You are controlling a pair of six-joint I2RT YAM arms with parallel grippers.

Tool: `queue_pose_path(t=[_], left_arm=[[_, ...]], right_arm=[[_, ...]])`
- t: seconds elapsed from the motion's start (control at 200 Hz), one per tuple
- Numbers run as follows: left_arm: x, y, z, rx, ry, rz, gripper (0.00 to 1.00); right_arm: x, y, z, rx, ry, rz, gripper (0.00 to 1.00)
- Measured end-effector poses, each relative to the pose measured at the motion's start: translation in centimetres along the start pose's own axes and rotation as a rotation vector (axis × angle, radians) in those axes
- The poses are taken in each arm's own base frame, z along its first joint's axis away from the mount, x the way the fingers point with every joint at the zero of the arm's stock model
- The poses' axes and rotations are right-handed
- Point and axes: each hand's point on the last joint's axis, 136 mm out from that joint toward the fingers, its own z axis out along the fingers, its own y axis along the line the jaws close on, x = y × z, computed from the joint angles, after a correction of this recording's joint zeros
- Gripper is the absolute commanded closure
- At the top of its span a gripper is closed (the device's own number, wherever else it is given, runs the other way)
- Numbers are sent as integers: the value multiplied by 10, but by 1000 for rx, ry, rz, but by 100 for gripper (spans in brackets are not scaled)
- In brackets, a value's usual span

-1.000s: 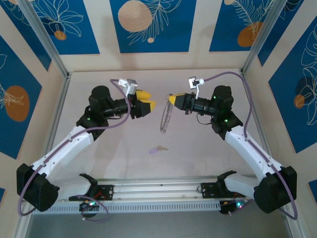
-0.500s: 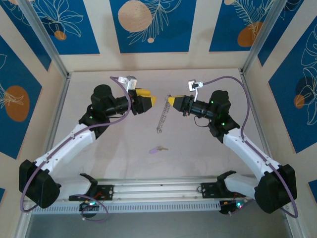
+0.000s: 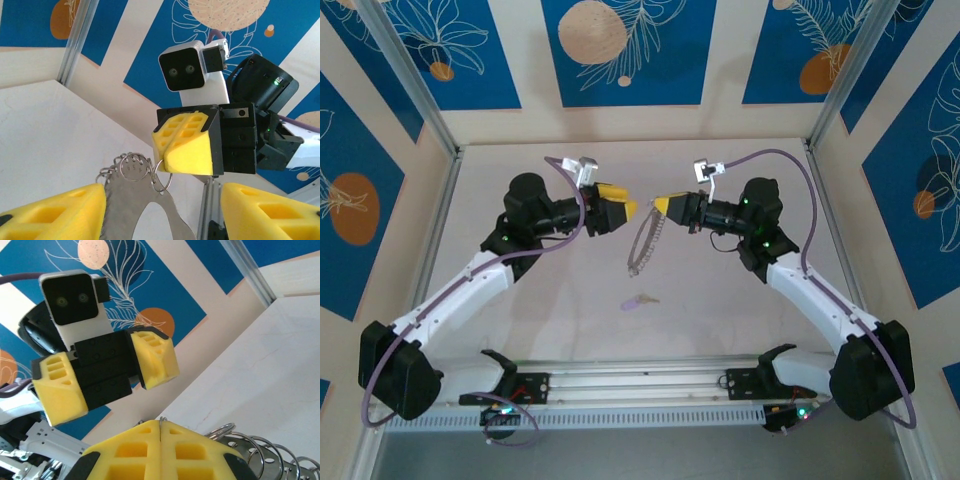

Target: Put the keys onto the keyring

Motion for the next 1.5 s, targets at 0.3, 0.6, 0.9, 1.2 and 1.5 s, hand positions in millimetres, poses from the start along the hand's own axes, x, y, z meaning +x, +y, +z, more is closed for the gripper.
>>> queue_pose_path(t=[0.3,0.6,0.9,1.2,1.5], left_arm=[[7,18,15,12,-7,-45,41],[7,24,21,17,-17,-39,44],[8,30,28,37,-25,-53,47],[4,26,32,83,-43,-62,50],[9,30,27,47,-45,-63,50]], right_arm=[[-4,-3,7,-52,11,7,100],[-7,-14,11,-60,3,23,100],[-9,-14,10,-66,-1,22,100],[-12,-12,10,-76,-10,22,100],[-13,-12,9,-74,-13,20,100]])
